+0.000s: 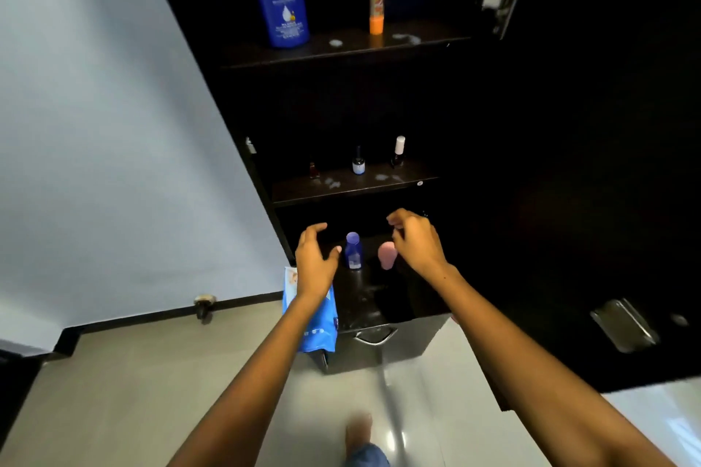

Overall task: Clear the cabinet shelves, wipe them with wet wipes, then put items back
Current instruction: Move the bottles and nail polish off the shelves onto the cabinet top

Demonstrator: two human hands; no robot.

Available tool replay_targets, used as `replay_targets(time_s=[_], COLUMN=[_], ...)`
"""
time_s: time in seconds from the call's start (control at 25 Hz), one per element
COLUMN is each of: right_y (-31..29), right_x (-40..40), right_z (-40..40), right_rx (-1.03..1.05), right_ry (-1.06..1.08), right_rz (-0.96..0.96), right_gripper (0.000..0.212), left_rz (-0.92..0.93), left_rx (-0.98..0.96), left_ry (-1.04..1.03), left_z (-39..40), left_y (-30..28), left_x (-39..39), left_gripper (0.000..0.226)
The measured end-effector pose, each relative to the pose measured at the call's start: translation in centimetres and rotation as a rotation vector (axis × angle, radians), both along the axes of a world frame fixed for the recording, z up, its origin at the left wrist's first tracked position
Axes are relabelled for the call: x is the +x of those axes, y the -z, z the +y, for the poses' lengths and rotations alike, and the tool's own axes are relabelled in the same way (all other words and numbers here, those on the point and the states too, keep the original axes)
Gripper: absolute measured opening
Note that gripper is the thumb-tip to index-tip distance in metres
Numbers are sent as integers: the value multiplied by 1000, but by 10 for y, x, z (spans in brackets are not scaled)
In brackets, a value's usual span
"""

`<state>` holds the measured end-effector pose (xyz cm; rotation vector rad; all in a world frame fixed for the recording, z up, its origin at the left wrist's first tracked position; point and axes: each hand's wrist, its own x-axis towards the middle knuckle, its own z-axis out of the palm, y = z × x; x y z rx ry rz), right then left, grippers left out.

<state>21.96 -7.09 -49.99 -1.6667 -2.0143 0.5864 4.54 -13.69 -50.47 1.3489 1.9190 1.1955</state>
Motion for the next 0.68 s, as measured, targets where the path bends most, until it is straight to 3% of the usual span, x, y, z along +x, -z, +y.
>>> replay_targets(time_s=[0.2, 0.48, 0.68], right_y=[-94, -241, -287], right_x=[1, -11, -18], right_z=[-41, -22, 11], right_rx=[177, 398, 509], right_ry=[-6, -15, -43], right_rz=[207, 487, 571], right_gripper=[24, 20, 18], left_rz=[50, 76, 22], left_rx=[232, 447, 543], left_ry=[22, -1, -8], left_z=[-26, -5, 24], left_y=[-101, -226, -276], left_x=[12, 16, 10], left_gripper=[35, 28, 28])
